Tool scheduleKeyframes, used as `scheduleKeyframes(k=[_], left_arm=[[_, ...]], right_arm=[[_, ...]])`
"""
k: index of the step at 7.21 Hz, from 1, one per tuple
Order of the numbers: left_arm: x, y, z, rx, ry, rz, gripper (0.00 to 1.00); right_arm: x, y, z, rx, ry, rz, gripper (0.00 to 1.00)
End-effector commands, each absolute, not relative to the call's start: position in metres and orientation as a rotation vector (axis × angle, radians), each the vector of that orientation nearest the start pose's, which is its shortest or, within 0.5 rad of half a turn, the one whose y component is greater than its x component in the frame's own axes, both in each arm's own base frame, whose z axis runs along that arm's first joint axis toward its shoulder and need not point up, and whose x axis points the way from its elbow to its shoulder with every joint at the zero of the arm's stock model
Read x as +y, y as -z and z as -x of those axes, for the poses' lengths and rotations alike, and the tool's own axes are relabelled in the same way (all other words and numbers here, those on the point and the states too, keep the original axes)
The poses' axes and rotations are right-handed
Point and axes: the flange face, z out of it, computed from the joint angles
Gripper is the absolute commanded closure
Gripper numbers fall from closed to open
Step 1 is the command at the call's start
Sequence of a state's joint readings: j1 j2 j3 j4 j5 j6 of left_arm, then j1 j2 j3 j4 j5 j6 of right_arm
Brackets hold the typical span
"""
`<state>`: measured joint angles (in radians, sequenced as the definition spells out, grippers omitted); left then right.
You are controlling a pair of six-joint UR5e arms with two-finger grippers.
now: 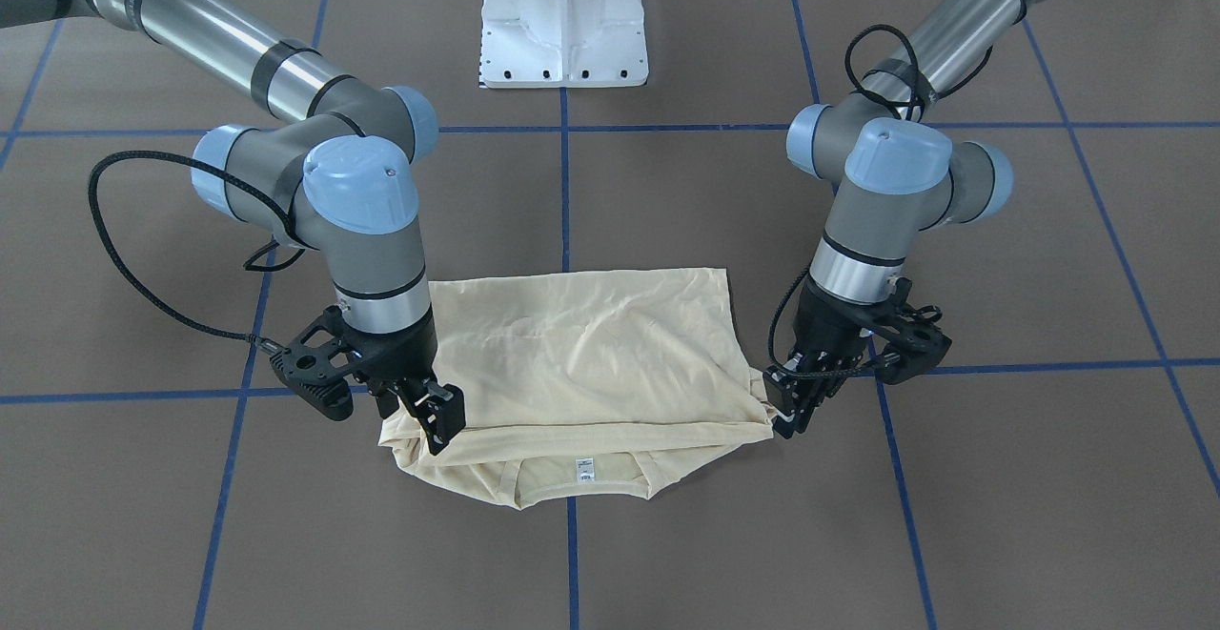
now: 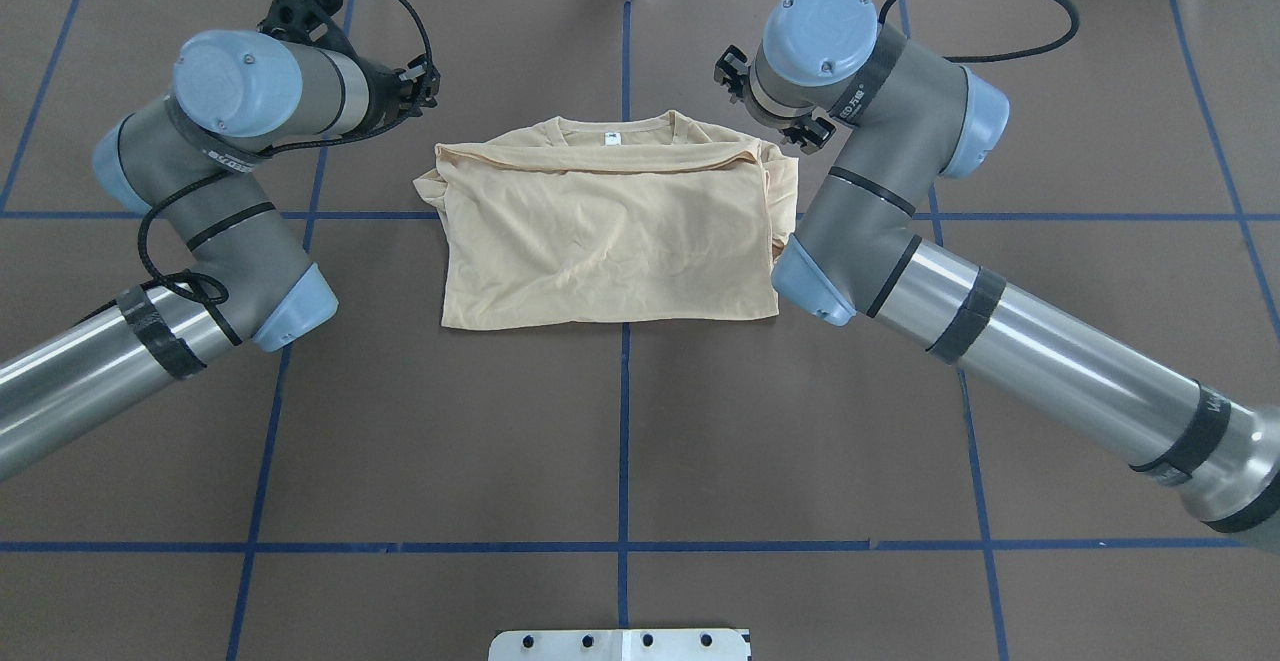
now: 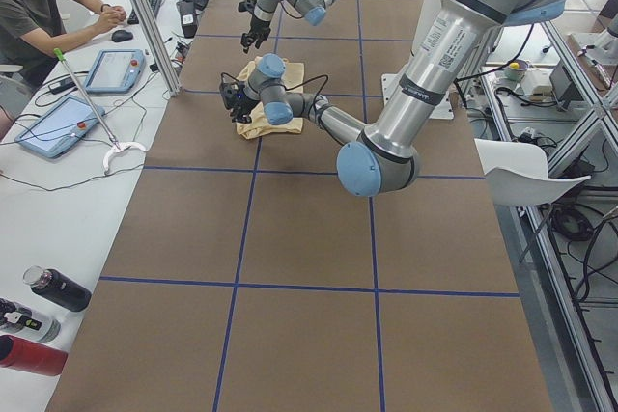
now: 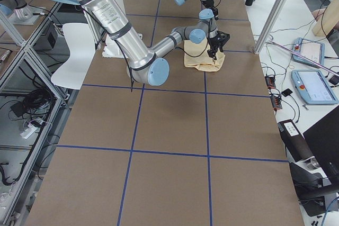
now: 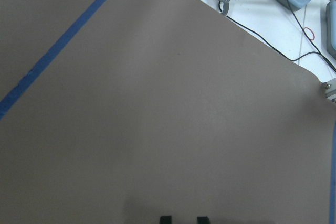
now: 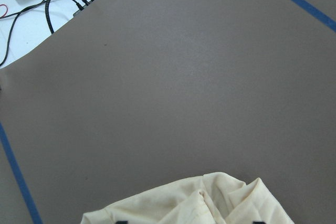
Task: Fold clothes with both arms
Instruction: 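Lay the hem over the collar and open both grippers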
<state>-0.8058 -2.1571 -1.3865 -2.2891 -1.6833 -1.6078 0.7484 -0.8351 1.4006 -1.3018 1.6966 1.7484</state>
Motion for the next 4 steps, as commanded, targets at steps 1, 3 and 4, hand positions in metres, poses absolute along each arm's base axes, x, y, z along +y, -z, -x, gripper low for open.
scheduleKeyframes(k=[1, 3, 4], left_arm=[[-0.596, -0.281, -0.392, 1.192, 0.650, -0.312, 0.71], [-0.565, -0.271, -0.364, 1.228, 0.629, -0.306, 0.68], [-0.557, -0.278, -0.357, 1.228, 0.626, -0.300, 0.68]], right_arm=[[-0.533, -0.272, 0.429, -0.965, -0.802, -0.077, 0.00], [-0.489, -0.279, 0.441, -1.007, -0.885, 0.010, 0.00], [-0.464, -0.278, 0.440, -1.034, -0.866, 0.001, 0.00]])
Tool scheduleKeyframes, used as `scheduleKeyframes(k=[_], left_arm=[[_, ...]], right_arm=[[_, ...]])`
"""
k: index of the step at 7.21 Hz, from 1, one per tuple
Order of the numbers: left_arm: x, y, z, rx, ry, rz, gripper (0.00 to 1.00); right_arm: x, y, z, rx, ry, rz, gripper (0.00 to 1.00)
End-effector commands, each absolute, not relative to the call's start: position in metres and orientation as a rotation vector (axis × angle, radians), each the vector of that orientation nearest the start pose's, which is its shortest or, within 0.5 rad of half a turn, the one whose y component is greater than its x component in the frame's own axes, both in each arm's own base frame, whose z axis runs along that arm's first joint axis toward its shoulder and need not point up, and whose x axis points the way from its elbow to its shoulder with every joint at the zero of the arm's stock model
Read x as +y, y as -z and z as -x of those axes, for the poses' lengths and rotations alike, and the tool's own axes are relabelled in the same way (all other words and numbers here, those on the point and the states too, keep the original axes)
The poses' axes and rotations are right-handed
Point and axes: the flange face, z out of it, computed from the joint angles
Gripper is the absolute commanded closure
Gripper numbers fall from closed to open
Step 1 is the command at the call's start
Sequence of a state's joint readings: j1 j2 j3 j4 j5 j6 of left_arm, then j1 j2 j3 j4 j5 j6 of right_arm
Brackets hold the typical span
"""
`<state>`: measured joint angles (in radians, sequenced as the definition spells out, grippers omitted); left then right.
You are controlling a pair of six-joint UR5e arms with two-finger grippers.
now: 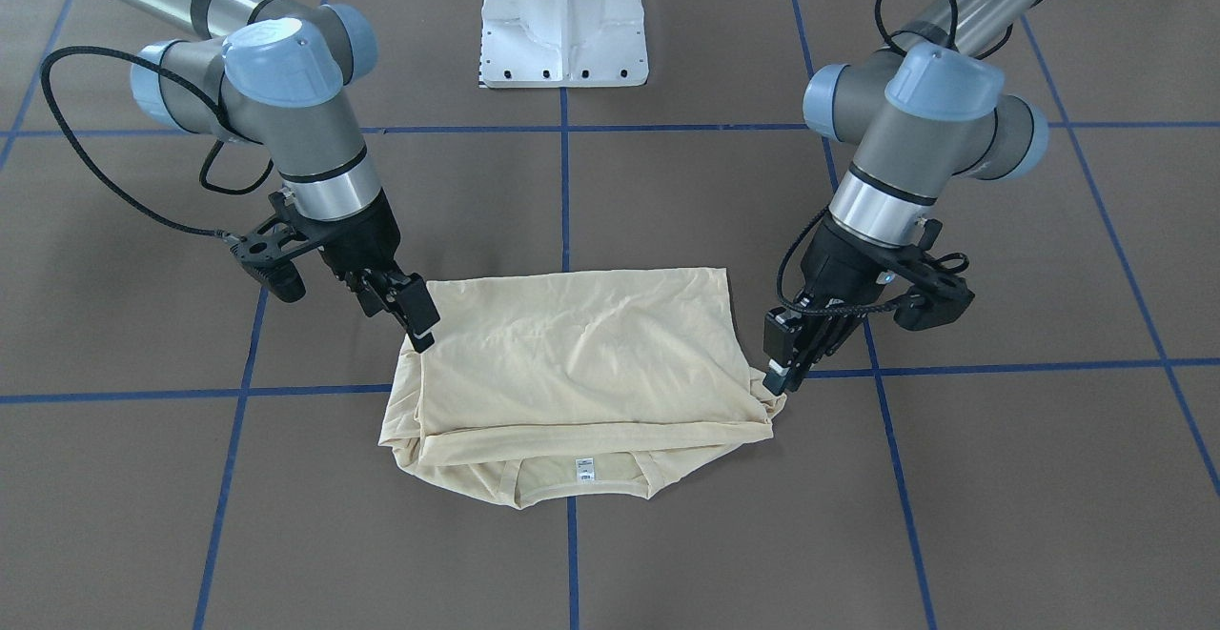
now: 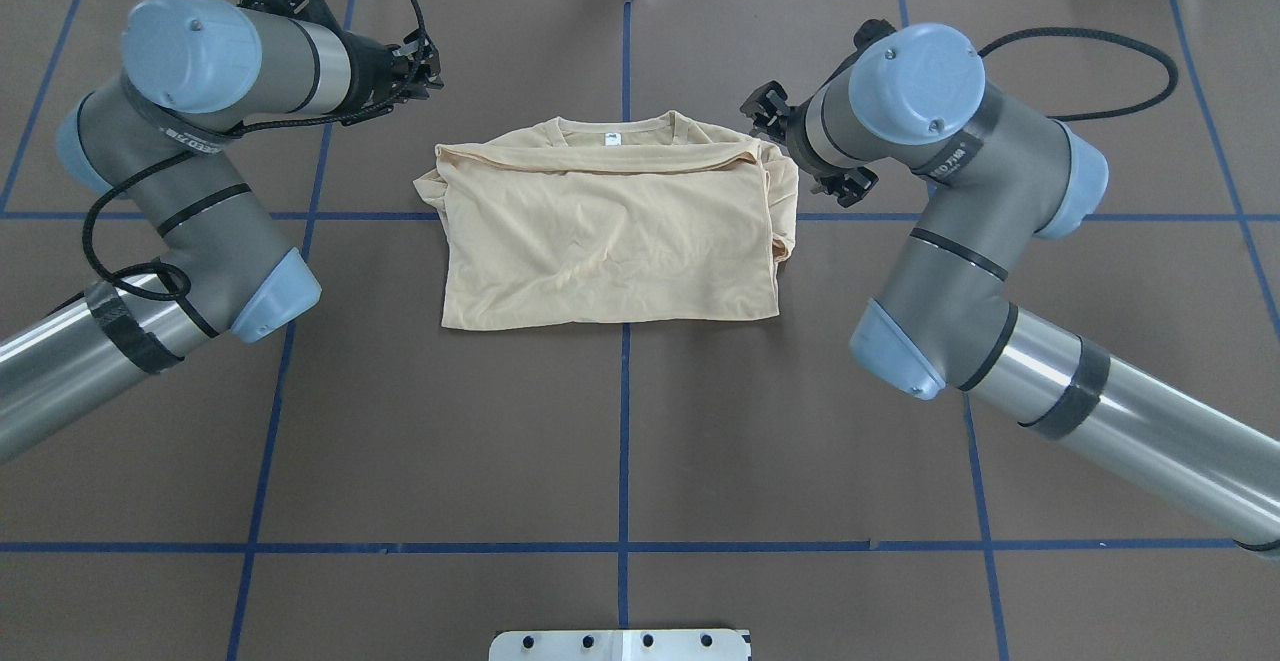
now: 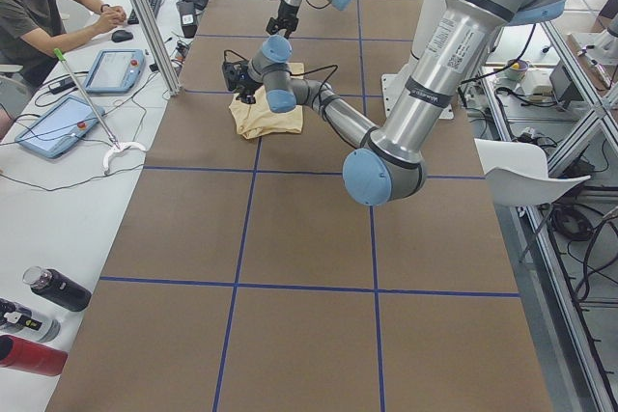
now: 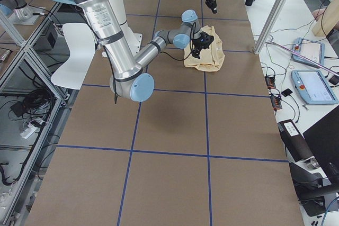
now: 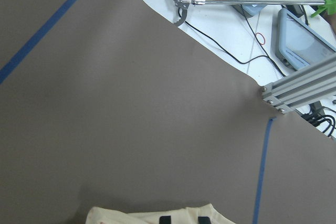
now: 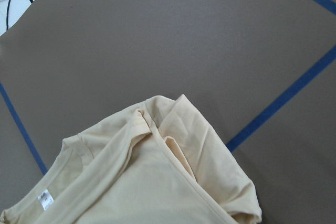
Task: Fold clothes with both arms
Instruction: 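Lower the right gripper to the folded shirt's corner nearest it while the left gripper waits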
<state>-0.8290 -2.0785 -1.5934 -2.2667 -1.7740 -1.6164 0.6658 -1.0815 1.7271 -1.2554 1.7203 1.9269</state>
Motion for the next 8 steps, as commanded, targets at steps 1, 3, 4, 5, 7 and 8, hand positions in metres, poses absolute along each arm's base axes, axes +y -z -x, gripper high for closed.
scheduleKeyframes(k=[1, 3, 4, 5, 7, 8], left_arm=[[-0.553, -0.282, -0.355, 1.226, 0.625, -0.297, 0.65], [-0.549, -0.289, -0.356, 1.216, 0.627, -0.295, 0.64], [-0.546, -0.289, -0.357, 1.217, 0.624, -0.296, 0.64], [-0.545, -0.294, -0.357, 1.210, 0.626, -0.299, 0.64], [-0.543, -0.294, -0.362, 1.202, 0.634, -0.322, 0.64], [-0.543, -0.294, -0.363, 1.201, 0.637, -0.326, 0.64]], right_arm=[[-0.449, -0.282, 0.451, -1.026, -0.857, -0.021, 0.00], [-0.436, -0.302, 0.483, -0.971, -0.846, -0.092, 0.01], [-0.437, -0.301, 0.486, -0.972, -0.856, -0.087, 0.01], [-0.436, -0.301, 0.490, -0.969, -0.853, -0.085, 0.02], [-0.450, -0.311, 0.494, -0.962, -0.959, -0.046, 0.07], [-0.449, -0.312, 0.494, -0.970, -1.041, 0.000, 0.10]])
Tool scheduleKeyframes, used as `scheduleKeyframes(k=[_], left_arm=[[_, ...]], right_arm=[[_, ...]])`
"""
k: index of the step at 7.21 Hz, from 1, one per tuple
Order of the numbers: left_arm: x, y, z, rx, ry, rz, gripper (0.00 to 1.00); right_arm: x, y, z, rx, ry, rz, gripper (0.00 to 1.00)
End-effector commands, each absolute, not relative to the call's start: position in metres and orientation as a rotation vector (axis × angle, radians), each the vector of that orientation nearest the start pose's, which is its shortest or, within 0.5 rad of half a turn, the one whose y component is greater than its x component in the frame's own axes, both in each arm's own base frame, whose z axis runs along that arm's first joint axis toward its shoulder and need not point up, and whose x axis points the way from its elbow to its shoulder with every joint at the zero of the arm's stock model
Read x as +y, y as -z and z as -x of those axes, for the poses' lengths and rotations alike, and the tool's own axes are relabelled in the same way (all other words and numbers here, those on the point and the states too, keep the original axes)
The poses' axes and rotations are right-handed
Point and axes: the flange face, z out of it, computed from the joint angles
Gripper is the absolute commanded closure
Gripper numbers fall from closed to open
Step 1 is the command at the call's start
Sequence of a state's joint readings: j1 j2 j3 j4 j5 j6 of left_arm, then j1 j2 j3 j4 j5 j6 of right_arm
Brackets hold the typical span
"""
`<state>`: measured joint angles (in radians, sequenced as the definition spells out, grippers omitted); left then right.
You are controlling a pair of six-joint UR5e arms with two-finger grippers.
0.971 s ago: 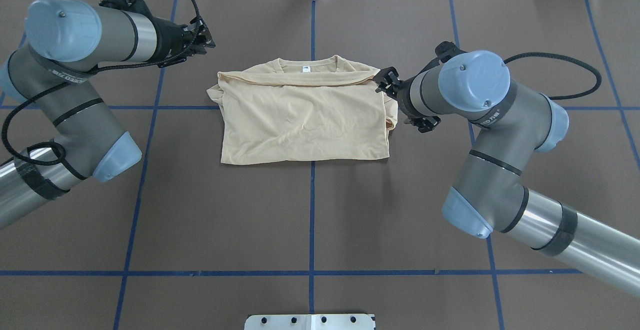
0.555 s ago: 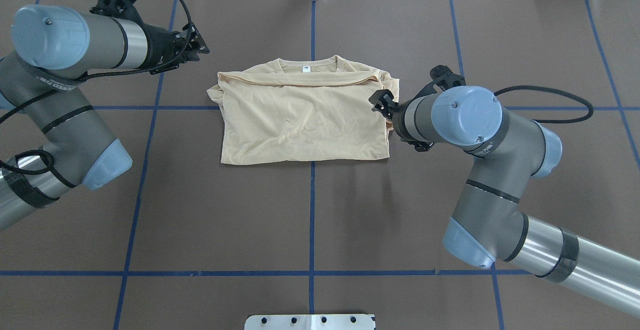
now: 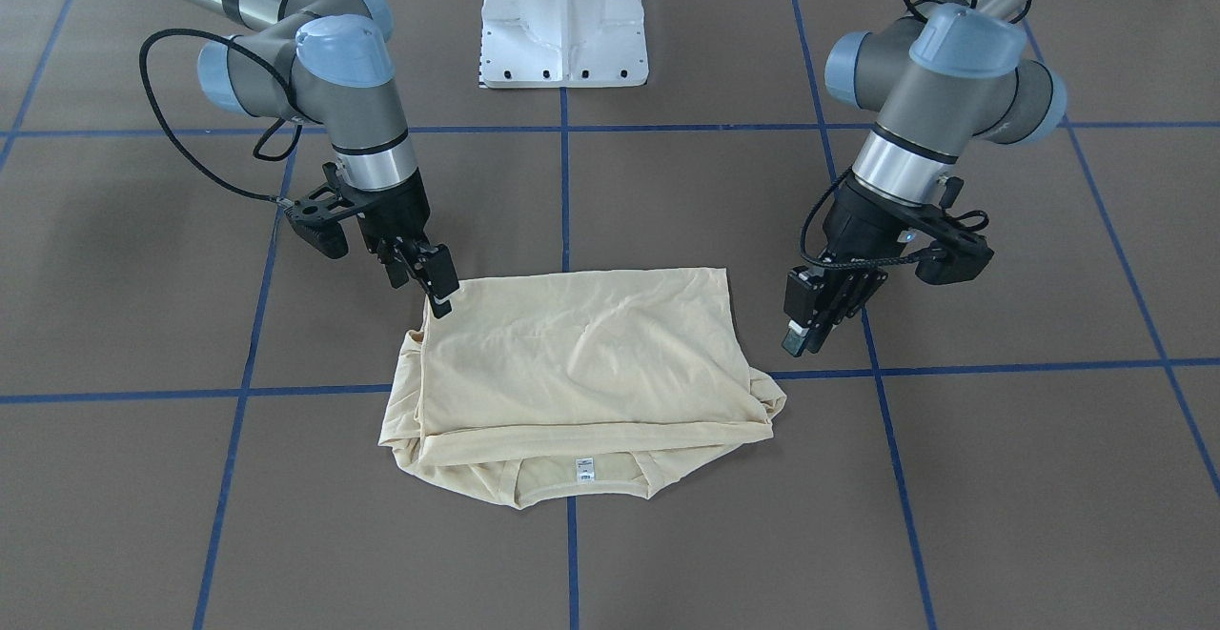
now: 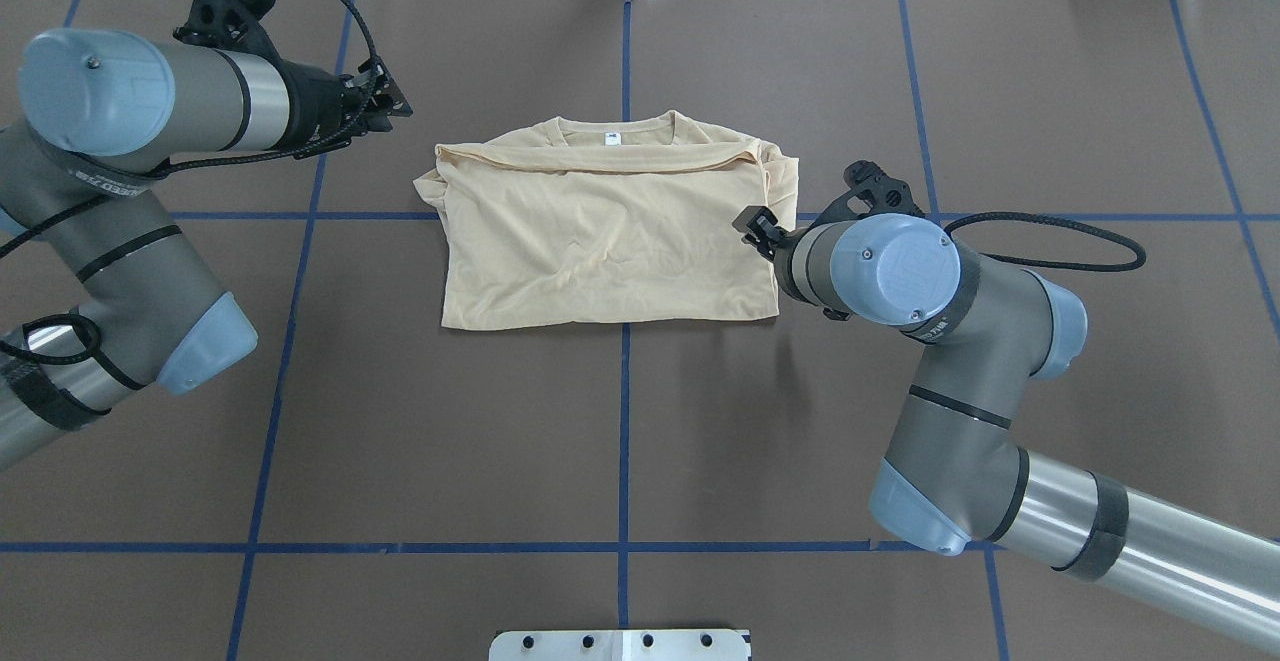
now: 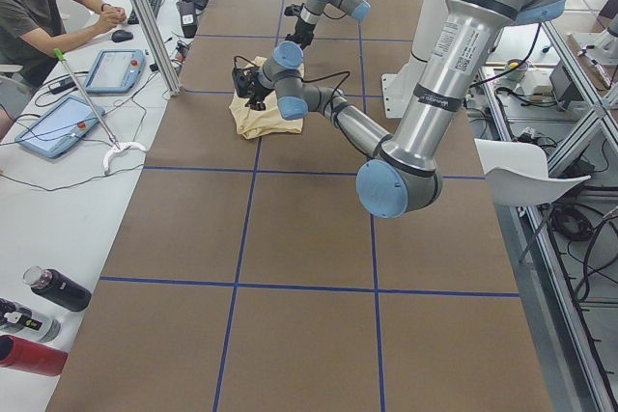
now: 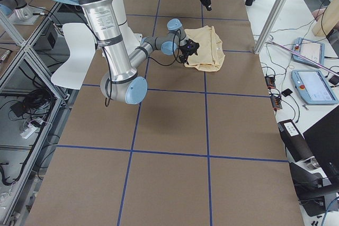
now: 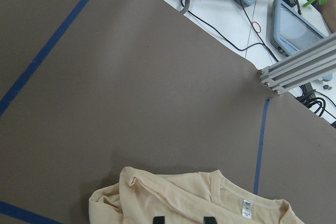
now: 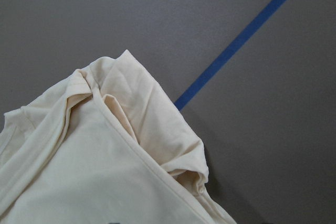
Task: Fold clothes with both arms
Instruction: 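Lower the right gripper to the folded shirt's corner nearest it while the left gripper waits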
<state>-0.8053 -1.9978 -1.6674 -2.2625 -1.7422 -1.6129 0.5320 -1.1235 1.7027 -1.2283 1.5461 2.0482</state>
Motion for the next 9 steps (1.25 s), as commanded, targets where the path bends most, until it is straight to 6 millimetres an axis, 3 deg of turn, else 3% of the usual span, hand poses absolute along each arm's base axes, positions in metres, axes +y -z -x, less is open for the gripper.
scheduleKeyframes(k=[1, 4, 7, 9], left_arm=[[-0.543, -0.294, -0.363, 1.200, 0.639, -0.330, 0.64], [-0.542, -0.298, -0.363, 1.194, 0.641, -0.328, 0.64], [-0.542, -0.303, -0.363, 1.187, 0.643, -0.325, 0.64], [-0.542, -0.303, -0.363, 1.187, 0.643, -0.325, 0.64]], right_arm=[[-0.444, -0.312, 0.499, -0.969, -1.040, 0.012, 0.10], [-0.422, -0.323, 0.518, -0.943, -1.002, 0.026, 0.11], [-0.419, -0.328, 0.520, -0.928, -1.003, 0.029, 0.12], [-0.418, -0.334, 0.524, -0.917, -1.000, 0.030, 0.23]])
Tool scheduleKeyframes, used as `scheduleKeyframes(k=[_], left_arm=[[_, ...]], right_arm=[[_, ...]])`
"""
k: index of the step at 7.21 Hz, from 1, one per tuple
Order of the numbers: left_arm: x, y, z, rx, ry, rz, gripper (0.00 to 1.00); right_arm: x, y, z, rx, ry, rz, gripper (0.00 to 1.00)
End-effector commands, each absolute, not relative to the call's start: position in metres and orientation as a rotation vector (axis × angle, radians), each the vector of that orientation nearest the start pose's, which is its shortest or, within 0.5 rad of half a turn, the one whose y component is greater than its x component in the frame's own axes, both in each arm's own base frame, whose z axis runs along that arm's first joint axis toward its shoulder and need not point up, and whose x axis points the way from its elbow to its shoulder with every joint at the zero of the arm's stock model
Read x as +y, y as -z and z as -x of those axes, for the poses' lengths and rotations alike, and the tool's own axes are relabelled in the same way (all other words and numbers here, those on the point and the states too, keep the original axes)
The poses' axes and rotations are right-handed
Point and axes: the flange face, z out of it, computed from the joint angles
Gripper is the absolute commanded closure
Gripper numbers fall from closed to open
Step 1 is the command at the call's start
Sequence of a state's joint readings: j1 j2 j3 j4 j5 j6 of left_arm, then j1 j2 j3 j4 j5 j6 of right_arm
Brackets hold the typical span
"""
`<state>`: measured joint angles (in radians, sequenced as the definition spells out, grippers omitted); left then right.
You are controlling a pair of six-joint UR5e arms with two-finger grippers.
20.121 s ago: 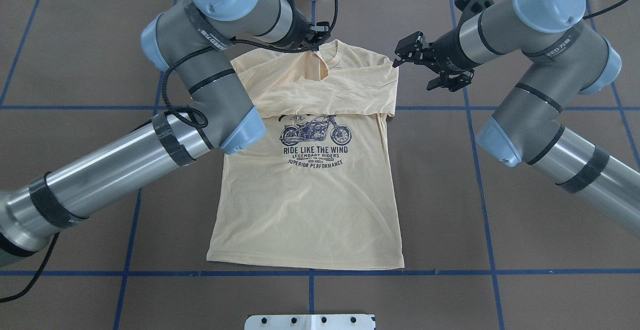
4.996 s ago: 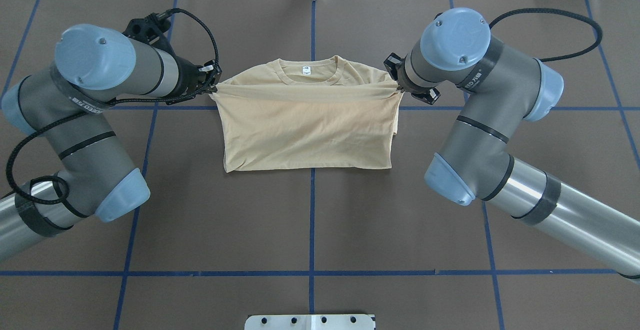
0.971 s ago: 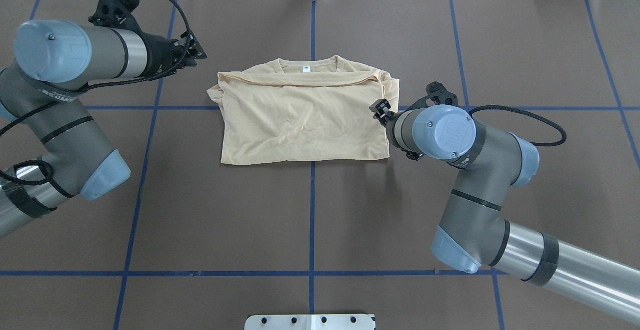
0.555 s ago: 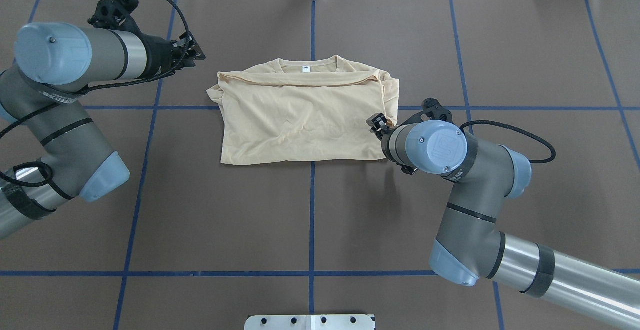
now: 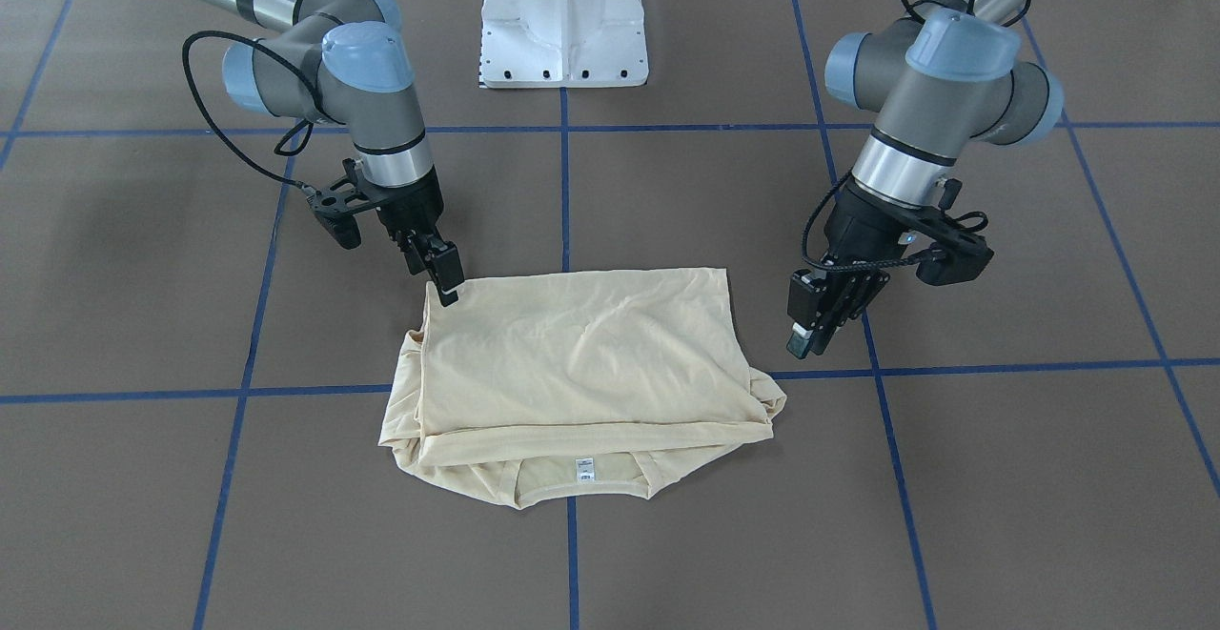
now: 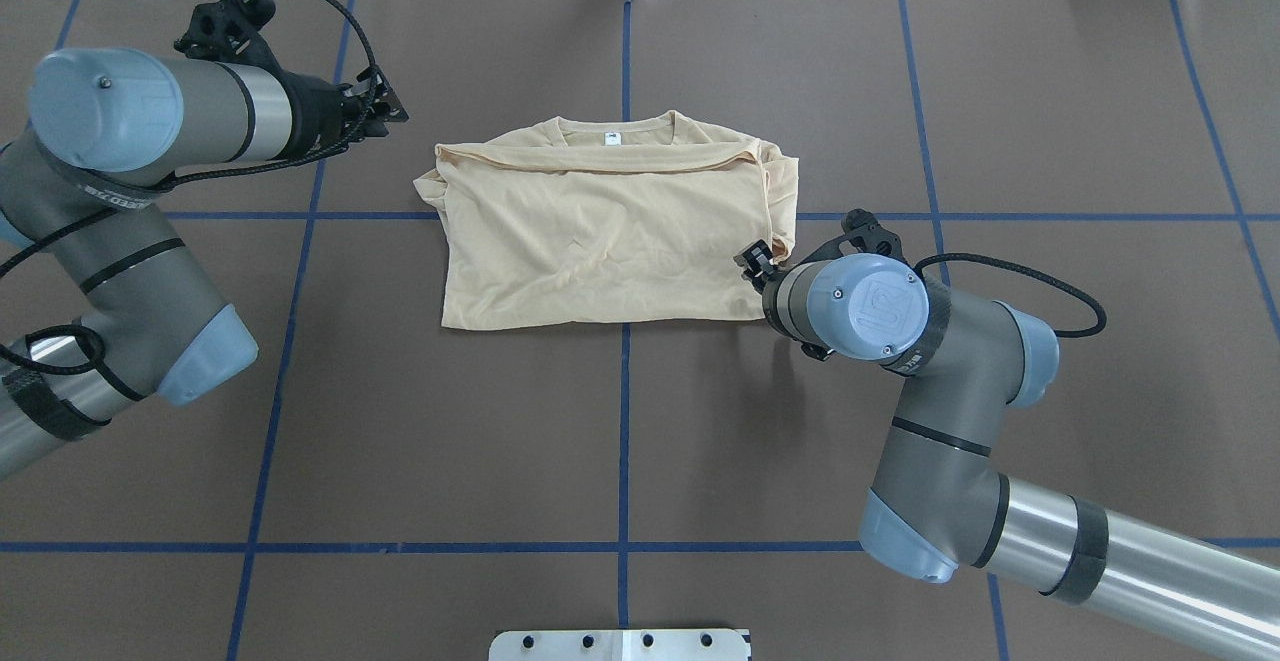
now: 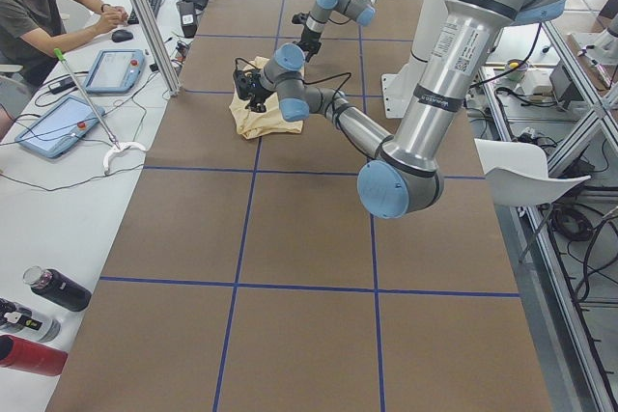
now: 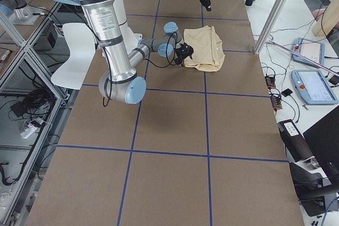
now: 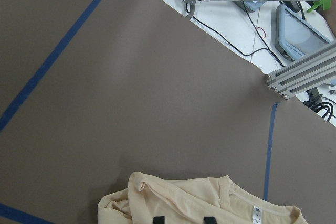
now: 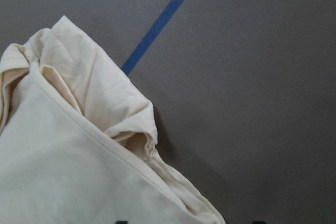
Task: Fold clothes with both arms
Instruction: 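Lower the right gripper to the folded shirt's corner nearest it while the left gripper waits, then grasp the corner and drag the shirt toward the robot with the right gripper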
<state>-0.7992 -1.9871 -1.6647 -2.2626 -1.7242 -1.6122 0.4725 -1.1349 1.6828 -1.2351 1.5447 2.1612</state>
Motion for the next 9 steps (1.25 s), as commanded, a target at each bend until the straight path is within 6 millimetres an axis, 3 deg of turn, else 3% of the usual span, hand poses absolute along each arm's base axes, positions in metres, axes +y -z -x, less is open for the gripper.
scheduleKeyframes(k=[1, 2, 4, 8, 9], left_arm=[[-0.542, -0.305, -0.363, 1.184, 0.643, -0.324, 0.64], [-0.542, -0.305, -0.363, 1.184, 0.643, -0.324, 0.64], [-0.542, -0.307, -0.364, 1.180, 0.643, -0.321, 0.64], [-0.540, -0.310, -0.369, 1.175, 0.638, -0.314, 0.64], [-0.540, -0.309, -0.369, 1.178, 0.635, -0.312, 0.64]], right_arm=[[-0.418, -0.333, 0.525, -0.918, -1.000, 0.030, 0.23], [-0.418, -0.331, 0.525, -0.921, -0.999, 0.030, 0.30], [-0.418, -0.331, 0.524, -0.925, -0.998, 0.032, 1.00], [-0.421, -0.326, 0.517, -0.938, -0.989, 0.034, 1.00], [-0.412, -0.326, 0.498, -0.947, -0.983, 0.046, 1.00]])
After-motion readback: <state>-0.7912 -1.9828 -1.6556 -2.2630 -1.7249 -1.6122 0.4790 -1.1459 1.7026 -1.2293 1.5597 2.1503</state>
